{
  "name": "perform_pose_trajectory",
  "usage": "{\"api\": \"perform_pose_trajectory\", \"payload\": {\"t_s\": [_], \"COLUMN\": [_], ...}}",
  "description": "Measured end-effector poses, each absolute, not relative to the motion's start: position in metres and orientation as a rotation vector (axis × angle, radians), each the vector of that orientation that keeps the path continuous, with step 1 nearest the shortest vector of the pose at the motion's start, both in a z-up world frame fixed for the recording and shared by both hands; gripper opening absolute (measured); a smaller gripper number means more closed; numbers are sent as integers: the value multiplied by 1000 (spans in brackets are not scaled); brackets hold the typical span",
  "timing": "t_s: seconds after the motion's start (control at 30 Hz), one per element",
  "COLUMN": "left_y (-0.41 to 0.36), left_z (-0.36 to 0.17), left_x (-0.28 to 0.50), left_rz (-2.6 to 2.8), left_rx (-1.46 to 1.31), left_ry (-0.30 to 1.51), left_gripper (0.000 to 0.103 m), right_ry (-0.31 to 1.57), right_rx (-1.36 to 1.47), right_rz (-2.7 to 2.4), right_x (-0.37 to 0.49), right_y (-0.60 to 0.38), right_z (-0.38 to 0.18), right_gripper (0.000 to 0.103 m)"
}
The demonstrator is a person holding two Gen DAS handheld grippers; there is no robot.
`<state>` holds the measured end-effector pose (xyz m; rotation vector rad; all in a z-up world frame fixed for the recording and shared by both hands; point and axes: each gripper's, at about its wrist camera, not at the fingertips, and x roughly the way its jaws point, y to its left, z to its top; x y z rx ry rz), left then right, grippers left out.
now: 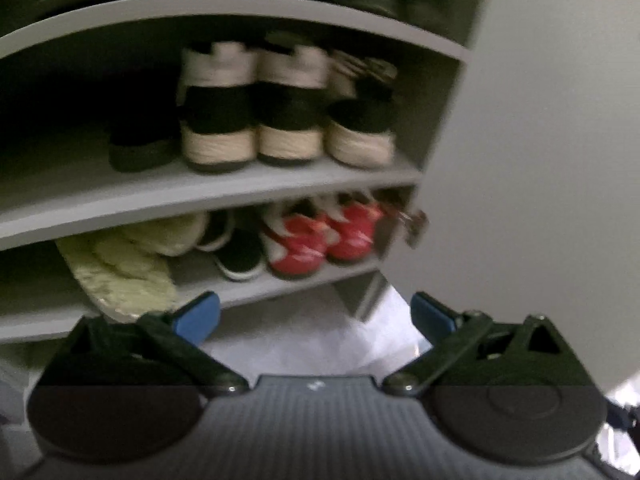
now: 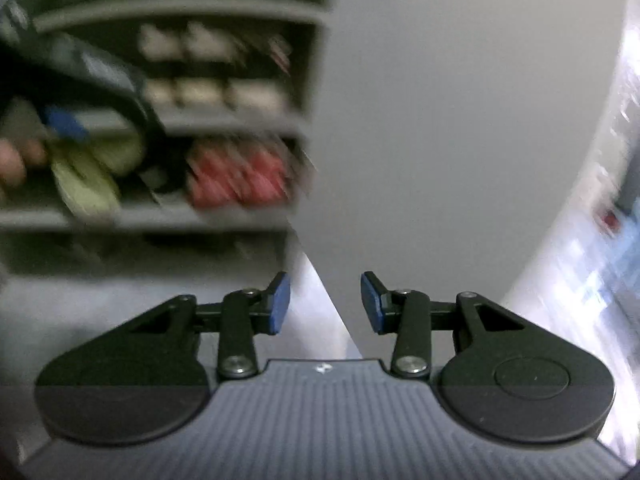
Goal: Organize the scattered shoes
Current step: 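Move the right gripper to the white sneakers and grasp their heels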
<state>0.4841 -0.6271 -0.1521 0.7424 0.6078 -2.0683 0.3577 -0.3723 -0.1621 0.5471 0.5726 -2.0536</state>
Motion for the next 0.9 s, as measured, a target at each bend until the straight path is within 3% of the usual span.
{"api": "perform_pose_trajectory", "payload": {"t_s": [0.13, 0.2, 0.27, 0.4, 0.5, 0.57, 0.7, 0.87, 0.9], "left_y": [-610, -607, -605, -608, -605, -603, -599, -586, -581], "left_z": [-165, -169, -172, -180, -181, -182, -182, -178, -177], "left_x": [478, 478, 478, 480, 482, 483, 482, 479, 478], "left_rz": [-2100, -2092, -2083, -2039, -2033, -2031, -2032, -2062, -2071], "left_rx": [821, 840, 857, 904, 918, 926, 929, 904, 897], "left_ry": [604, 584, 570, 585, 579, 584, 584, 539, 512], "left_gripper": [102, 102, 102, 102, 102, 102, 102, 102, 102], "right_ry": [515, 433, 216, -190, -124, 15, 286, 286, 299], "right_rx": [845, 1061, 1240, 1436, 1484, 1484, 1548, 1495, 1464], "right_rz": [-2343, -2488, -2581, -2711, -2727, -2708, -2626, -2665, -2667], "right_x": [313, 286, 266, 241, 225, 215, 199, 197, 200], "right_y": [-290, -242, -199, -139, -139, -150, -181, -186, -185], "right_z": [-221, -258, -290, -339, -367, -384, -409, -423, -422], "right_gripper": [43, 58, 76, 78, 78, 77, 57, 54, 49]}}
